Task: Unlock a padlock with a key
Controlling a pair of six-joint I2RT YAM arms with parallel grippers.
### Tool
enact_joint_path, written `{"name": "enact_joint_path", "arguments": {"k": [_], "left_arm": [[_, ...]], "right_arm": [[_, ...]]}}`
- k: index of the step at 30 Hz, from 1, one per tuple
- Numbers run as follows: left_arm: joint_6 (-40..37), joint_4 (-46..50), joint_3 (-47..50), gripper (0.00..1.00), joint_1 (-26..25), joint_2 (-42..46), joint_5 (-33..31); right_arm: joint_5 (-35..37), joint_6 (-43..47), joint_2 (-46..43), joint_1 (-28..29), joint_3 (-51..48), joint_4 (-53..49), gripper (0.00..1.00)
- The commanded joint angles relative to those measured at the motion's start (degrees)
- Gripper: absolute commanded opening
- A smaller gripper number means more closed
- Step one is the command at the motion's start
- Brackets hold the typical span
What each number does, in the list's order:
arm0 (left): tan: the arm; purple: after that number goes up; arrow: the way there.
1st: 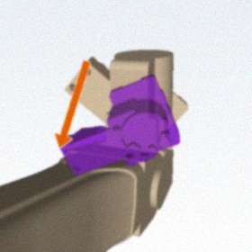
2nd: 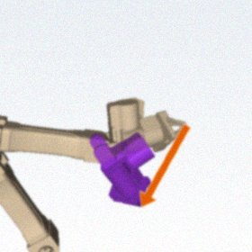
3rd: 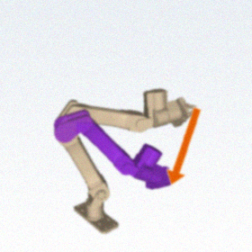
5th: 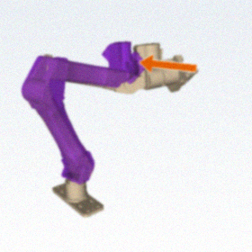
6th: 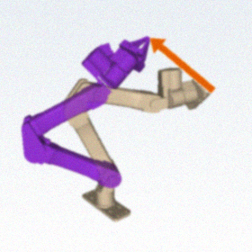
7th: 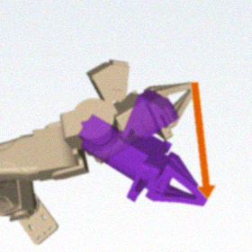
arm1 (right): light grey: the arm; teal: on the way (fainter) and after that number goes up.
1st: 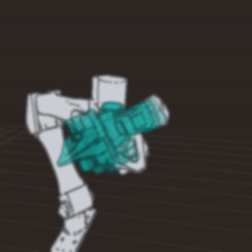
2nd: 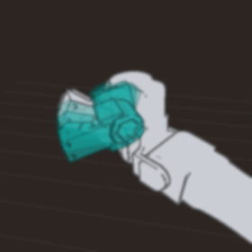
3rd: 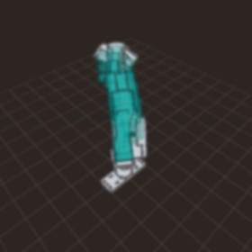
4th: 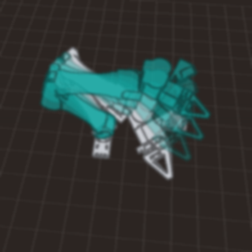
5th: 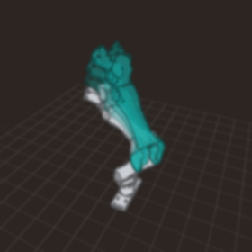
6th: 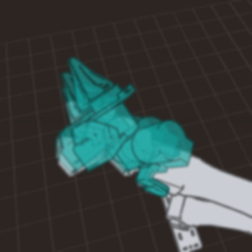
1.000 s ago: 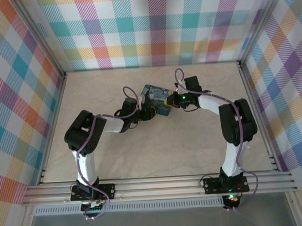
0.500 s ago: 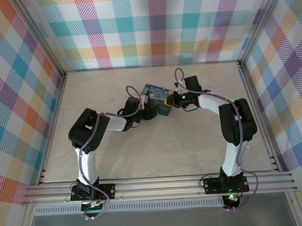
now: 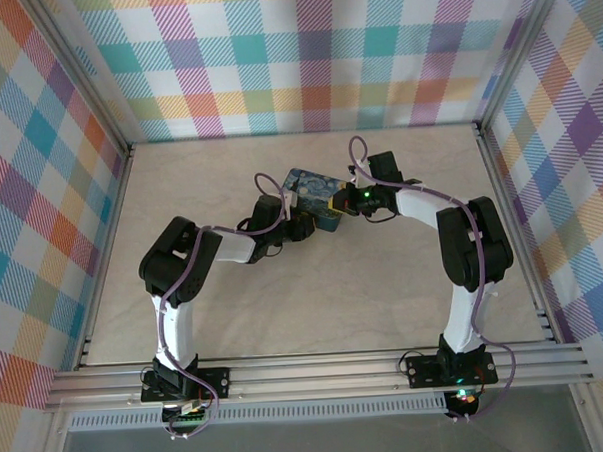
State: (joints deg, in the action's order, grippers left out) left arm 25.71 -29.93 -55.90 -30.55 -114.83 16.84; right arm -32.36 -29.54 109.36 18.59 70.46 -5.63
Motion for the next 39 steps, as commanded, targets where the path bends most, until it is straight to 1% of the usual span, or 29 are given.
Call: {"name": "enact_joint_path", "arguments": {"k": [1, 5, 22, 25, 27, 31, 34, 39], "left_arm": [[1.67, 0.79, -1.76, 0.33, -0.66, -1.26, -0.80], [2.59, 1.46, -2.32, 0.31, -0.83, -1.63, -1.24], [5.46, 1.03, -4.70, 0.31, -1.80, -3.55, -0.86], [5.40, 1.02, -4.92, 0.27, -1.89, -3.65, -0.62], [5.37, 0.93, -4.99, 0.27, -1.97, -3.49, -0.47], [5.00, 1.10, -4.84, 0.22, -1.93, -2.95, 0.01], [4.67, 1.61, -4.78, 0.20, -2.04, -2.25, 0.21], [4.86, 1.78, -3.58, 0.20, -2.11, 0.02, 0.40]], "right_arm": [[1.53, 0.71, 2.37, 0.43, -0.41, -4.14, 0.02], [1.56, 0.63, 2.44, 0.54, -0.32, -4.10, 0.02], [1.72, 0.33, 2.36, 1.01, -0.32, -3.94, 0.02], [1.75, 0.30, 2.23, 1.10, -0.26, -3.95, 0.02], [1.60, 0.26, 1.77, 1.08, -0.32, -3.66, 0.02], [1.12, 0.17, -0.15, 1.10, -0.08, -2.66, 0.02], [2.23, 1.95, -2.69, 1.10, 0.56, -4.13, 0.02], [4.16, 5.41, -8.07, 1.05, -1.02, -5.67, 0.02]]}}
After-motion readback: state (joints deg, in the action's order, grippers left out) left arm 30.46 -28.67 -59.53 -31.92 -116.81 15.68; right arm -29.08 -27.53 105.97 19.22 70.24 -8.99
